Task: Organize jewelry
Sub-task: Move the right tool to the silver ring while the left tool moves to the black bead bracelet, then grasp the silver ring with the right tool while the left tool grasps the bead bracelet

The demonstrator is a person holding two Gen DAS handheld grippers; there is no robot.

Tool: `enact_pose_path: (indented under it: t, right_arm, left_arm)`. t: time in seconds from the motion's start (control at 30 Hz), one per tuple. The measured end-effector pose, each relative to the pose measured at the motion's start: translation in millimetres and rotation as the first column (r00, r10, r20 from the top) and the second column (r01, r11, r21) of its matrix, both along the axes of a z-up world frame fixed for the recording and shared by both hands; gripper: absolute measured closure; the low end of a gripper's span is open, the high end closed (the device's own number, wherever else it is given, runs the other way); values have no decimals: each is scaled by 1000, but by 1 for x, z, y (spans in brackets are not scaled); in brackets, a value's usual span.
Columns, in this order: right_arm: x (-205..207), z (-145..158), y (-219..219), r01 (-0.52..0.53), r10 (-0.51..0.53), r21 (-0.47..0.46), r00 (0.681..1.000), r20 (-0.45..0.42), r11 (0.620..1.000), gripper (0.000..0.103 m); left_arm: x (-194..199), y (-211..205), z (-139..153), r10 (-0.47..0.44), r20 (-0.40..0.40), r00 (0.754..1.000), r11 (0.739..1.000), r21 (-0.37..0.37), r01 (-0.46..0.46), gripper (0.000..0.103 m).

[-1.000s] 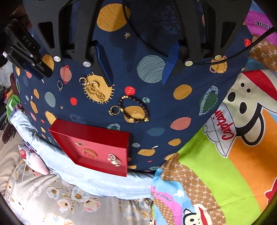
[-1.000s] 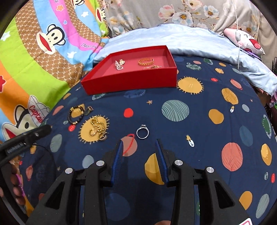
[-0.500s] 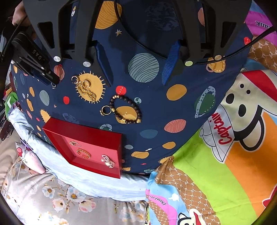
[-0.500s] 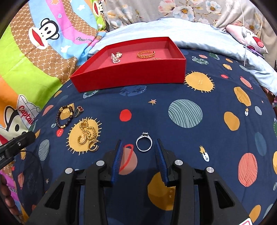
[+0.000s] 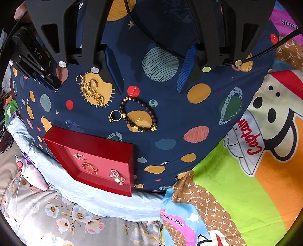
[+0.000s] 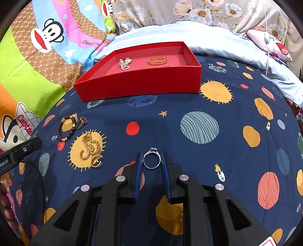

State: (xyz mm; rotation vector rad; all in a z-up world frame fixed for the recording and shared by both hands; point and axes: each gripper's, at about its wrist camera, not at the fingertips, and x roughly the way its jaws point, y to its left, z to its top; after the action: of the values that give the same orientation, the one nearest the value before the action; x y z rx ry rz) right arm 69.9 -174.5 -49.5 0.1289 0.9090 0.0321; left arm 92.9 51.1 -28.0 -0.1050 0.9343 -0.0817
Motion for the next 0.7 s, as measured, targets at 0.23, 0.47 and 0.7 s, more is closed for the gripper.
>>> enact_pose_path:
  t: [0.23,0.47,0.7]
  right_arm:
    - [-4,0,-3,6,-6,23,1000,3,1000,84]
    - [-3,0,-4,7,-7,34,1000,4,999,84]
    - [-2,0,-7,10,-10,55,1000,5,998,84]
  left_arm:
    - [19,-5,-8,-11,-19,1000,999,-34,10,47]
    - [39,-15,-22,-11,-33,999,1000,-26,11,54]
    - [51,-19,-29,-17,-39,999,999,-29,16,60]
